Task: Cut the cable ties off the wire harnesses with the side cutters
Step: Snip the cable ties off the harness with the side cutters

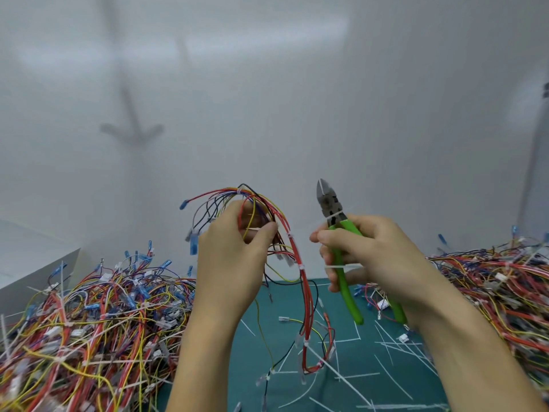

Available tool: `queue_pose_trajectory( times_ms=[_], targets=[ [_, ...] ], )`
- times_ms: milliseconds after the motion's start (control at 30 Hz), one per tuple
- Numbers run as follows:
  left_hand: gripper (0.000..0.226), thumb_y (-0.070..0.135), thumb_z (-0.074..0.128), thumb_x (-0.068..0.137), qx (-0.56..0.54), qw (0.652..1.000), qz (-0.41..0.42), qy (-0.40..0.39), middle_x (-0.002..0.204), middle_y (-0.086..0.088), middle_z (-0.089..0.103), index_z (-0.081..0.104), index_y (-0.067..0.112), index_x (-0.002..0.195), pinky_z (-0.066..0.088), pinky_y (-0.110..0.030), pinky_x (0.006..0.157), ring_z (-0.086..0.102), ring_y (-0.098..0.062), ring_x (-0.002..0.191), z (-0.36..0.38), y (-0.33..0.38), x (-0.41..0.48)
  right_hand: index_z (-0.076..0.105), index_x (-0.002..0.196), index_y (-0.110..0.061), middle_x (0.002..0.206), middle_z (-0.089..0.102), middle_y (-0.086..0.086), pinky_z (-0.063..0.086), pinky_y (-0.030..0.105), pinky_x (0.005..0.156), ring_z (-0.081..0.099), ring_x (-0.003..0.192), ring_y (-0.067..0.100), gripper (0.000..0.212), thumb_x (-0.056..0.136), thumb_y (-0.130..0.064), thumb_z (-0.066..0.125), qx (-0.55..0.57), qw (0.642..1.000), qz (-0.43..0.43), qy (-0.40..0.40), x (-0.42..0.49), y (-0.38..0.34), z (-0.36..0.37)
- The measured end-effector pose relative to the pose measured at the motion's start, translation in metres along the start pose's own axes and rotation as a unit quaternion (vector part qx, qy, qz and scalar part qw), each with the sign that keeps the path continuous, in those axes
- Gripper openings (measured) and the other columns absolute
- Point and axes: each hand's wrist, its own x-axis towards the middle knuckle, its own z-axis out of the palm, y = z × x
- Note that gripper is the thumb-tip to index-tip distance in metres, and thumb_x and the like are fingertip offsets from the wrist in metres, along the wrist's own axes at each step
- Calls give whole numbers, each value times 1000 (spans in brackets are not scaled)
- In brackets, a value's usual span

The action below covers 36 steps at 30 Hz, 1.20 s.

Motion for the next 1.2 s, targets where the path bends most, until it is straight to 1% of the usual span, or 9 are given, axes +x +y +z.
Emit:
queue_pose_trajectory(
  times_ms=[167, 300, 467, 633, 767, 900, 967, 1067, 1200],
  targets=[
    [26, 17, 79, 78, -16, 998, -43, 40, 76, 5, 72, 56, 25, 88, 56, -30, 68, 71, -8, 67, 3, 2, -2, 73, 90, -10, 65, 67, 0, 63, 37, 60, 65, 59, 14, 18, 79, -23, 78, -20, 999, -35, 36, 0, 1, 5],
    [44, 20, 80, 76, -22, 998, -45, 50, 77, 4, 72, 38, 32, 88, 58, -40, 70, 71, -12, 66, 6, 4, -4, 69, 87, -12, 69, 71, 0, 63, 40, 62, 72, 68, 20, 20, 76, -21, 84, -32, 995, -58, 72, 2, 5, 13],
    [54, 13, 78, 77, -59, 996, -30, 51, 74, 11, 71, 35, 41, 91, 60, -47, 70, 70, -13, 60, 8, 10, -6, 67, 83, -12, 74, 73, 5, 63, 47, 70, 74, 71, 27, 20, 74, -11, 85, -23, 989, -71, 128, 6, 8, 16],
    [10, 20, 72, 85, -77, 997, -14, -12, 77, 7, 73, 67, 25, 79, 56, -37, 72, 71, -9, 69, 8, 12, -3, 66, 83, -13, 71, 72, 2, 63, 35, 65, 73, 70, 24, 21, 74, -9, 85, 10, 981, -105, 161, 5, 7, 21],
    [12, 38, 74, 81, -94, 995, -37, -25, 72, 9, 75, 78, 26, 82, 57, -32, 76, 71, -7, 74, 10, 13, -6, 65, 84, -10, 66, 67, -2, 62, 33, 63, 71, 66, 23, 20, 76, -7, 83, 45, 979, -123, 157, 5, 8, 24],
    [5, 26, 75, 85, -110, 993, -42, -31, 75, 8, 76, 78, 23, 83, 58, -24, 74, 71, -6, 73, 8, 11, -4, 64, 85, -8, 69, 68, 3, 60, 30, 62, 71, 67, 24, 15, 81, -7, 78, 54, 982, -119, 136, 5, 8, 25],
    [8, 25, 73, 86, -108, 993, -47, -20, 78, 7, 76, 77, 22, 81, 58, -31, 80, 71, -13, 78, 8, 10, -3, 65, 87, -9, 77, 71, 10, 62, 33, 61, 69, 64, 25, 12, 86, -16, 74, 45, 986, -102, 124, 4, 6, 25],
    [9, 24, 72, 87, -115, 992, -57, -3, 82, 3, 76, 76, 19, 81, 57, -38, 87, 71, -17, 84, 7, 8, -2, 66, 87, -16, 81, 73, 3, 62, 46, 68, 64, 57, 16, 28, 93, -42, 60, -28, 991, -64, 118, 6, 6, 22],
    [7, 22, 72, 87, -112, 992, -52, 2, 80, 4, 76, 76, 20, 81, 57, -30, 83, 71, -14, 80, 2, 6, 0, 66, 79, -23, 75, 70, -7, 54, 39, 65, 60, 55, 9, 50, 92, -63, 38, -179, 979, -42, 89, 7, 6, 10]
  ],
)
